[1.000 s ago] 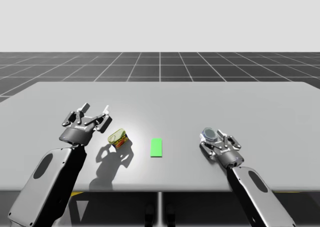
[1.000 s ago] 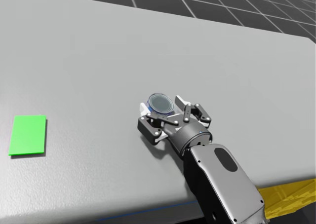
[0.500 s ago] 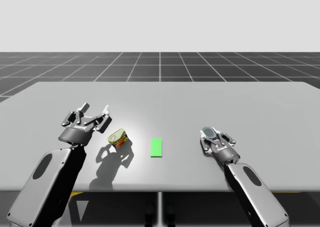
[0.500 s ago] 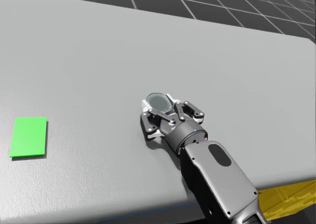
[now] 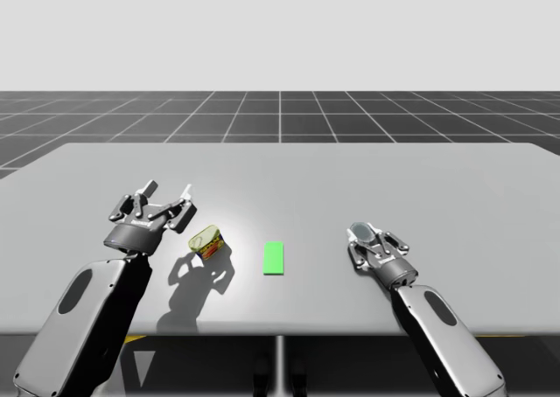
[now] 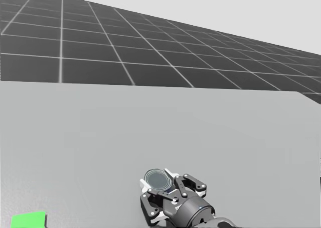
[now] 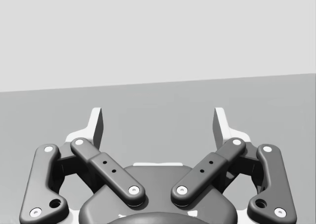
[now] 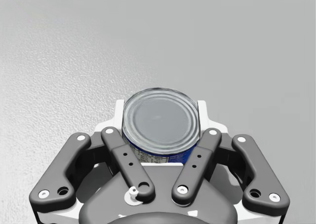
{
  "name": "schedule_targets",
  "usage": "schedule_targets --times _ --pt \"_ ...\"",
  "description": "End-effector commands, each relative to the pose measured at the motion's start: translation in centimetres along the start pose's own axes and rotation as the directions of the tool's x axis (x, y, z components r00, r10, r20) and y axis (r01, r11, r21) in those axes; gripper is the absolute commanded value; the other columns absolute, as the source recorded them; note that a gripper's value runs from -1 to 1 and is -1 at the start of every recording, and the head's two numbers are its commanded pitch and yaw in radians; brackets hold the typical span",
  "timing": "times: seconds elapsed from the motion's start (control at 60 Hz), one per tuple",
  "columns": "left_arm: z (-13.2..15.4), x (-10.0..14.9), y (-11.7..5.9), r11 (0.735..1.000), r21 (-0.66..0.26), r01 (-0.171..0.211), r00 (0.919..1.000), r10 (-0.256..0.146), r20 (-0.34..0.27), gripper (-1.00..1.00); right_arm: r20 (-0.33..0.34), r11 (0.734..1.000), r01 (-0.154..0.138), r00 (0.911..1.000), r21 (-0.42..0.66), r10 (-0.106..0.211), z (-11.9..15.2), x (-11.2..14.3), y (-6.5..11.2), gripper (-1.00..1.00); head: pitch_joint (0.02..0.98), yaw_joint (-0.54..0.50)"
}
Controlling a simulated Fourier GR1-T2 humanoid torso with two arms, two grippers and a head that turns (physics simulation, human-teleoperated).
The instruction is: Look at the card. If it is red, pick the object on the left. If it is green, pick the object on the right.
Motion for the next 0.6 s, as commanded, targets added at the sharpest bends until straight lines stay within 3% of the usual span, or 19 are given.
schedule_targets --times 0.017,0.217,0.317,0.45,0.6 --pt "0.0 -0.1 -0.1 1.0 0.001 0.0 1.0 0.0 -0.001 -1.0 -0.036 0.993 0.032 0.9987 -0.11 -0.037 0.2 -1.5 -0.3 1.0 0.487 -0.41" --pt "0.0 -0.1 -0.1 1.0 0.002 -0.002 1.0 0.002 -0.002 -1.0 -0.021 0.993 0.033 0.9992 -0.112 -0.035 0.4 -1.0 -0.4 1.0 0.457 -0.43" --pt "0.0 -0.1 -0.1 1.0 0.002 -0.002 1.0 0.002 -0.002 -1.0 0.008 0.992 0.052 0.9987 -0.111 -0.051 0.6 0.5 -0.7 1.0 0.449 -0.43" --pt "0.0 -0.1 -0.1 1.0 0.002 -0.002 1.0 0.002 -0.002 -1.0 0.064 0.992 0.05 0.9971 -0.118 -0.042 0.7 3.5 -1.2 1.0 0.442 -0.44" --pt "0.0 -0.1 -0.1 1.0 0.002 -0.002 1.0 0.002 -0.002 -1.0 0.145 0.99 0.039 0.9893 -0.134 -0.02 1.1 7.8 -1.9 1.0 0.429 -0.44"
